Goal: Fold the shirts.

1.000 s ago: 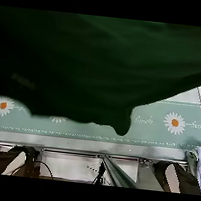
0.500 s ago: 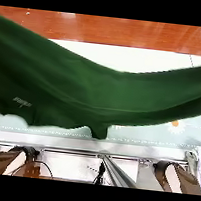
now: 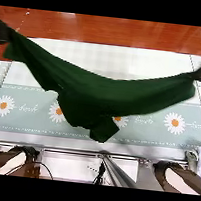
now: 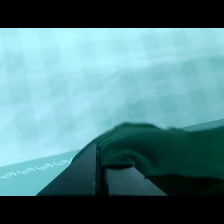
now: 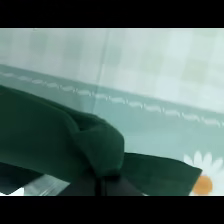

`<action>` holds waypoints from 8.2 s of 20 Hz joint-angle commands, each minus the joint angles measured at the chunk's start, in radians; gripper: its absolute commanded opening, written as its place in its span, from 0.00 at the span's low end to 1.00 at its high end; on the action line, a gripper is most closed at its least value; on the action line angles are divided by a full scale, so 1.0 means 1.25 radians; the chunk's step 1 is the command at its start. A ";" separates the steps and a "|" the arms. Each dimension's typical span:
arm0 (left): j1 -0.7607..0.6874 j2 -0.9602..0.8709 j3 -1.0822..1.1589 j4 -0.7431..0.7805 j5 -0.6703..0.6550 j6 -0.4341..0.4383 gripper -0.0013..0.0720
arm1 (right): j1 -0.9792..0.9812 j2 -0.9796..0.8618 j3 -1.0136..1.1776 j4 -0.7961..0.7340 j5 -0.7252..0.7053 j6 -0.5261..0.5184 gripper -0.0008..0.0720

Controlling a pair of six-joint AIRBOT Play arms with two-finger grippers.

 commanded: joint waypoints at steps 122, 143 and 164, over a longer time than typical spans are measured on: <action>0.324 0.332 -0.260 -0.344 -0.091 -0.149 0.06 | 0.038 0.094 0.024 -0.084 0.027 0.080 0.04; 0.039 -0.301 -0.392 -0.480 0.186 0.070 0.47 | 0.114 -0.447 0.024 -0.081 -0.356 0.062 0.50; 0.429 0.046 -0.869 -0.202 -0.050 -0.013 0.55 | -0.195 -0.191 -0.029 -0.153 -0.065 -0.016 0.64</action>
